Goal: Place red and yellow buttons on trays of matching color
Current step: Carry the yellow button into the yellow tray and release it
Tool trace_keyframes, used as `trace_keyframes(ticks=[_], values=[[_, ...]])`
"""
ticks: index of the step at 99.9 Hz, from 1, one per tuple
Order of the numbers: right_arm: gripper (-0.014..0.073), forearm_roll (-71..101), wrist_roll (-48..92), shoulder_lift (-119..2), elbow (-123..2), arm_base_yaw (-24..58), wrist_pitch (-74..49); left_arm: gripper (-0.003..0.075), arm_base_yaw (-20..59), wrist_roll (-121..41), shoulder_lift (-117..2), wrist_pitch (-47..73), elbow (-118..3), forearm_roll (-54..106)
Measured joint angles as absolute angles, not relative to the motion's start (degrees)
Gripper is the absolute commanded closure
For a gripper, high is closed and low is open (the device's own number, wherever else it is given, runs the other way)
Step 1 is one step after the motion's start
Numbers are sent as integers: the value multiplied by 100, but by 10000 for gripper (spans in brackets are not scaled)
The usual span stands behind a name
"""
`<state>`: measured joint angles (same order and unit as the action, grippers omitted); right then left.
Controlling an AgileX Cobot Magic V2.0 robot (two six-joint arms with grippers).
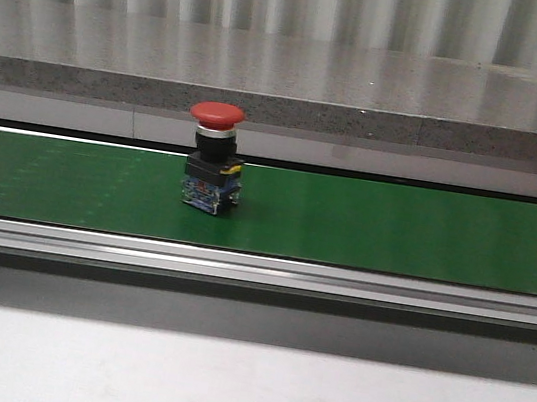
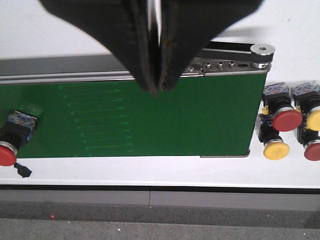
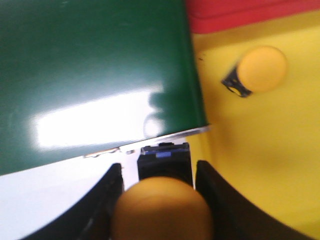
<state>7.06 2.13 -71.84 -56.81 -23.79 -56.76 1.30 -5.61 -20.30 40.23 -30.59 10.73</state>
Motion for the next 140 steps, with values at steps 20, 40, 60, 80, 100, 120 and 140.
trace_keyframes(ticks=[20, 40, 60, 80, 100, 120, 140], values=[[450, 663, -261, -7324, -5502, -3213, -5397, 740, 130, -561, -2030, 4023, -3059, 1073], [452, 663, -415, -7960, -5426, -3481, -5132, 740, 130, -561, -2030, 4023, -3059, 1073], [452, 663, -427, -8479, -5426, -3494, -4707, 740, 130, -561, -2030, 4023, -3059, 1073], [436, 663, -437, -8917, -5426, -3494, -4372, 740, 130, -561, -2030, 4023, -3059, 1073], [203, 663, -437, -9110, -5426, -3494, -4283, 740, 130, -565, -2030, 4023, -3059, 1073], [48, 663, -437, -9110, -5426, -3494, -4249, 740, 130, -565, -2030, 4023, -3059, 1073], [51, 663, -447, -9018, -5426, -3494, -4174, 740, 130, -565, -2030, 4023, -3059, 1073]])
